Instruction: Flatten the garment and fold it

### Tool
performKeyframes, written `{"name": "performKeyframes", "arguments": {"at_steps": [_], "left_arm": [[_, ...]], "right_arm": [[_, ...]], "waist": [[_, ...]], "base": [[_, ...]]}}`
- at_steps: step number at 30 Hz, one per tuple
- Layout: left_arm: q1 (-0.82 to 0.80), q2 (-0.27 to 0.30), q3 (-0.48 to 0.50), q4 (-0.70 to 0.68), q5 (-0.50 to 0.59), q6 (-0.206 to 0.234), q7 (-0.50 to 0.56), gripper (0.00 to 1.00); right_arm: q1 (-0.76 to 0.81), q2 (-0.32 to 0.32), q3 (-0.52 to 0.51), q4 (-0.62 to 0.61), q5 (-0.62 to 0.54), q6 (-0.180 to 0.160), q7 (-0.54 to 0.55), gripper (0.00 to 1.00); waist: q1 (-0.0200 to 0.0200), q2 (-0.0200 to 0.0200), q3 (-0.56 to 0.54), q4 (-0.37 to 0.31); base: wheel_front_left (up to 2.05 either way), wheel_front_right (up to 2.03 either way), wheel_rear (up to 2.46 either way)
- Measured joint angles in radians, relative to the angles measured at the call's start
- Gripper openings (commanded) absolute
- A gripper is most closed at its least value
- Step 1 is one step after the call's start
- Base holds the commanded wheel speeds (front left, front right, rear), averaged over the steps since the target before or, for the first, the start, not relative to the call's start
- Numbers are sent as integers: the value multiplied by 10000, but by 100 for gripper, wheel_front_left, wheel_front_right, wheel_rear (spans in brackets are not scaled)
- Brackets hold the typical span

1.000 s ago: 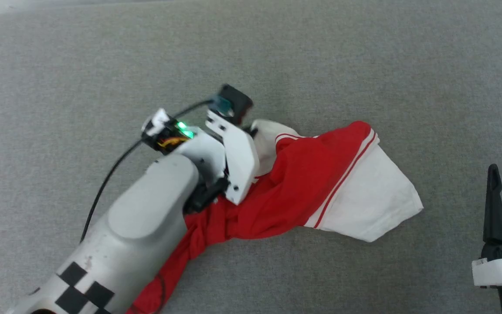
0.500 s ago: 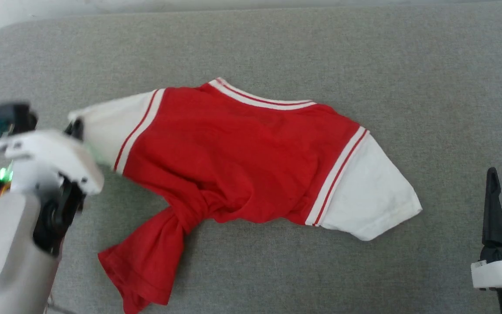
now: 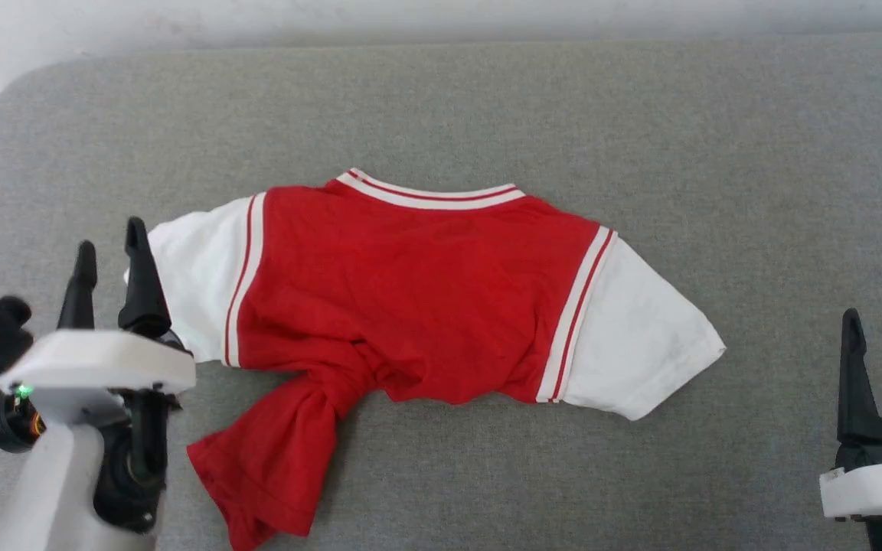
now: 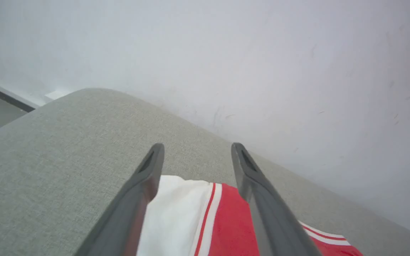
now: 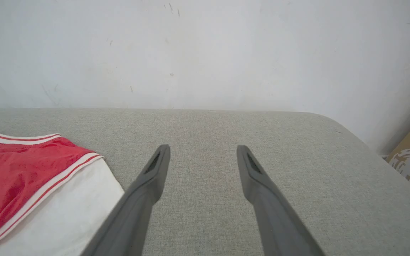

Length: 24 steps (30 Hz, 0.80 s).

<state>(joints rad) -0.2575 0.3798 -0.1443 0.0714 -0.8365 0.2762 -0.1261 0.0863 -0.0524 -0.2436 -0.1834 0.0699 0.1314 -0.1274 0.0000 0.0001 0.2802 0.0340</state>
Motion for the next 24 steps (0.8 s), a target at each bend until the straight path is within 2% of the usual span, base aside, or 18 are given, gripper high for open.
{"name": "performKeyframes", "arguments": {"at_steps": [3,8,11,15,18,24], "left_arm": [[696,-276,100,-1404,451,-40,-978,100],[2365,-483,44,-2872,2230,-42,-1298,100],[3015,-928,8,-3684,3540,-447,-1310,100],[3838,-1749,48,-3917,4625,-1011,-1310,100],[4308,-2360,282,-3814,4861,-1342,-1310,100],[4558,-2665,823,-3754,5647,-1929,-1310,100]], "right_arm": [[90,-6,150,-21,2,0,151,100],[184,0,593,-274,-190,0,642,100],[178,4,673,-537,-334,0,922,100],[195,-2,671,-671,-334,0,1185,100],[298,2,736,-658,-215,0,1365,100],[27,-2,978,-600,-370,2,2383,100]], "waist": [[-1,0,-271,54],[-2,0,-650,144],[-2,0,-767,223],[-2,0,-886,345],[-2,0,-985,447],[-1,0,-1104,645]], "base": [[0,0,0],[0,0,0],[0,0,0],[0,0,0],[0,0,0],[0,0,0]]}}
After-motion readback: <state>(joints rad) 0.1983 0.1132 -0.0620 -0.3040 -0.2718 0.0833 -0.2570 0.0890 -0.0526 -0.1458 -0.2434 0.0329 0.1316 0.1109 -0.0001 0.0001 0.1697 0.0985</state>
